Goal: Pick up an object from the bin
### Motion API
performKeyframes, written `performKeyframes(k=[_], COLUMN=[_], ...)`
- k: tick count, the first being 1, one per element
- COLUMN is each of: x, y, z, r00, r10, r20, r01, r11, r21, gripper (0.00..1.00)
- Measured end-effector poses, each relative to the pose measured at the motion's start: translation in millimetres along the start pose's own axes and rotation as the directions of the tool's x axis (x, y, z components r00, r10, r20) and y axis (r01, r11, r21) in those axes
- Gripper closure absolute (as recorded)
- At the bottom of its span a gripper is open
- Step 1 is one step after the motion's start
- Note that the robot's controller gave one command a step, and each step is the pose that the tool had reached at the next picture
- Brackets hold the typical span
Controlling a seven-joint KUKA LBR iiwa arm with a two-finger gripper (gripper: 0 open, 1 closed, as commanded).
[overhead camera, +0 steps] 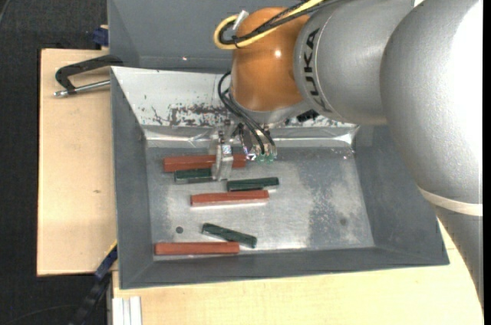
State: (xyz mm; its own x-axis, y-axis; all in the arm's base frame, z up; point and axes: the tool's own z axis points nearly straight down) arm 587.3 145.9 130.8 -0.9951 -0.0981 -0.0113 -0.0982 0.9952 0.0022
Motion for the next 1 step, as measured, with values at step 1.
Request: performKeyframes(k=[1], x=[-2.3], y=[0.8], z=[-31.5], r00=[1.000], r10=[-0.001], r20=[-0.001], r01=[0.001], r11=[1.000], r21=[0.000], gripper=[1.00])
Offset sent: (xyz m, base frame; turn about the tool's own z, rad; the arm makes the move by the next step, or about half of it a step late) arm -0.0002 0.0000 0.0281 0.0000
